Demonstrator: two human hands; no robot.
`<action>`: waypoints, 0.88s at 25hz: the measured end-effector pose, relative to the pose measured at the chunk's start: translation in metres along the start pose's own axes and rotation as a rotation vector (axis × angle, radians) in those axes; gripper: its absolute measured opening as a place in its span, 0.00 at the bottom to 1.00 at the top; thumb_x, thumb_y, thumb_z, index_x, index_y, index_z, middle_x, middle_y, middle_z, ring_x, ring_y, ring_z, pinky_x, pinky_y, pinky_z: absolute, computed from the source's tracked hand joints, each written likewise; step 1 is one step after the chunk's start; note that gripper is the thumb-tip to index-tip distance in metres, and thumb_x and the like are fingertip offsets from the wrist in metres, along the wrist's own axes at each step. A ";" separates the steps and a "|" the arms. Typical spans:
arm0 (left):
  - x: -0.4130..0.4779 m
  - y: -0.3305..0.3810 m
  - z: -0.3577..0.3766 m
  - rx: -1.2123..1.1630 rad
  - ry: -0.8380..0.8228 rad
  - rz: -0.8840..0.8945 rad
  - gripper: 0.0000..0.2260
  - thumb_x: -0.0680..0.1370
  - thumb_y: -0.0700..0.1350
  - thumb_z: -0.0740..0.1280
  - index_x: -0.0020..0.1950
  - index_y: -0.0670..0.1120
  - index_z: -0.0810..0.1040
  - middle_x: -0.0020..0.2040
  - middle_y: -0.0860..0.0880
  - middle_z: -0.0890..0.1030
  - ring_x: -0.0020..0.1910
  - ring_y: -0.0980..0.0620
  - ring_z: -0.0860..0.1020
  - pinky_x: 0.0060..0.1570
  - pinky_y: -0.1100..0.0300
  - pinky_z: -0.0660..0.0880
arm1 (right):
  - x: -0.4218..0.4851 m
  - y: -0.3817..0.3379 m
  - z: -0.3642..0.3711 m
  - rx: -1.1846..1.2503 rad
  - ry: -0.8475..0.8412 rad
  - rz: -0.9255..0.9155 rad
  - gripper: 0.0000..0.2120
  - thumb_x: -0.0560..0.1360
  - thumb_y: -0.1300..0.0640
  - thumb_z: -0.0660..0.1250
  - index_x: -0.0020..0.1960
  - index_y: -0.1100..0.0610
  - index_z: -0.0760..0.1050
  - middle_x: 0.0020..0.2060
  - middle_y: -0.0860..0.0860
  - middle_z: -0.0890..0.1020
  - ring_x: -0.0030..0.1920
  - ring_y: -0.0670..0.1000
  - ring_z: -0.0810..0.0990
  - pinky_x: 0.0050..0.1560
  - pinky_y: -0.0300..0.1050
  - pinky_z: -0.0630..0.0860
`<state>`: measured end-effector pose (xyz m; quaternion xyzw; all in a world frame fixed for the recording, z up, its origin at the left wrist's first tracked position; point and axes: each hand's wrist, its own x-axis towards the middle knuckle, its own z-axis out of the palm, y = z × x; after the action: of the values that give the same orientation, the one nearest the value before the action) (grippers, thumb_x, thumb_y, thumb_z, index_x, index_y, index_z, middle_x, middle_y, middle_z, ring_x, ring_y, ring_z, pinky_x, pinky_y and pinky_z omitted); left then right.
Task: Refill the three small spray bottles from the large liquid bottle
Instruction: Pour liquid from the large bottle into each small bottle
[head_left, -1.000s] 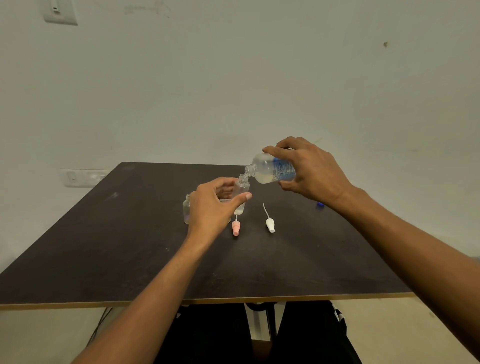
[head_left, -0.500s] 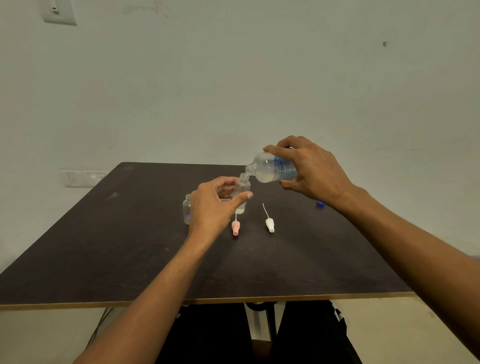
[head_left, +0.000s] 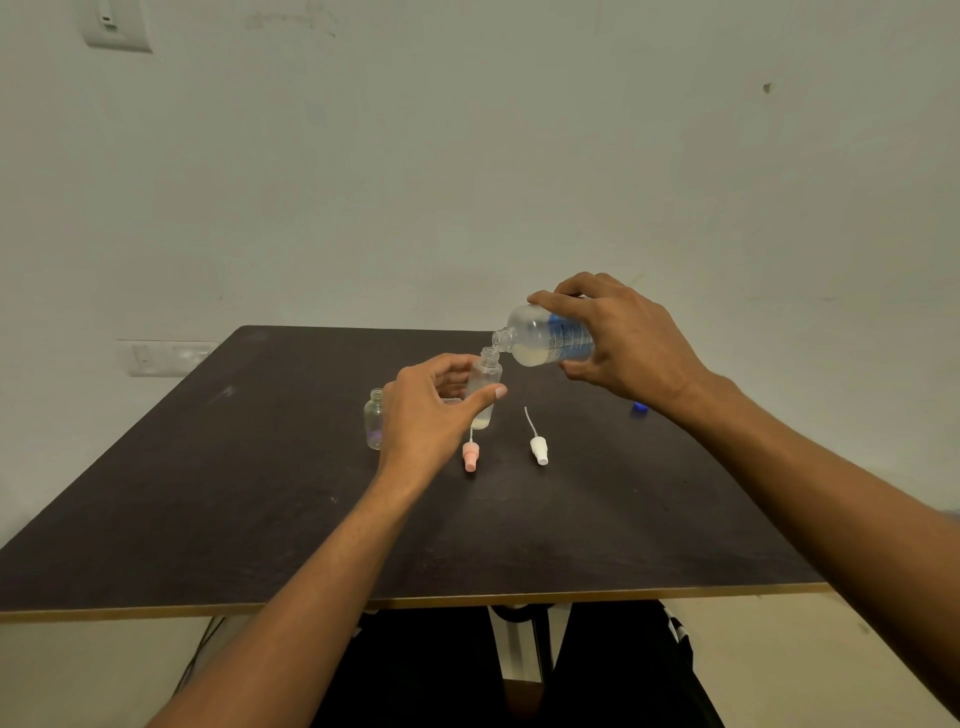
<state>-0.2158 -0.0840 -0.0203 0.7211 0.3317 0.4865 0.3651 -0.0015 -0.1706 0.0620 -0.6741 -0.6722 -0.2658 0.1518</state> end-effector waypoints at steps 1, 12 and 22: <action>0.000 0.000 0.000 -0.001 0.000 -0.002 0.18 0.70 0.53 0.82 0.57 0.52 0.87 0.48 0.58 0.87 0.48 0.66 0.84 0.54 0.64 0.82 | 0.000 0.000 0.000 0.000 0.000 -0.001 0.37 0.72 0.52 0.80 0.77 0.44 0.71 0.65 0.49 0.78 0.64 0.53 0.76 0.49 0.48 0.79; 0.000 -0.001 0.003 0.005 -0.003 -0.010 0.19 0.69 0.54 0.82 0.59 0.52 0.87 0.49 0.59 0.87 0.49 0.65 0.84 0.55 0.63 0.82 | -0.001 0.001 0.002 0.006 -0.005 0.010 0.37 0.71 0.52 0.80 0.77 0.44 0.71 0.65 0.49 0.78 0.64 0.52 0.75 0.51 0.51 0.82; 0.000 0.000 0.003 0.007 -0.001 -0.009 0.19 0.70 0.54 0.82 0.58 0.52 0.87 0.49 0.59 0.87 0.49 0.65 0.84 0.54 0.63 0.82 | -0.001 0.002 0.001 0.000 -0.005 0.005 0.37 0.72 0.51 0.81 0.78 0.45 0.70 0.66 0.50 0.78 0.65 0.53 0.75 0.51 0.48 0.79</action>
<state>-0.2132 -0.0843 -0.0208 0.7212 0.3365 0.4835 0.3646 0.0006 -0.1706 0.0609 -0.6764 -0.6710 -0.2637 0.1506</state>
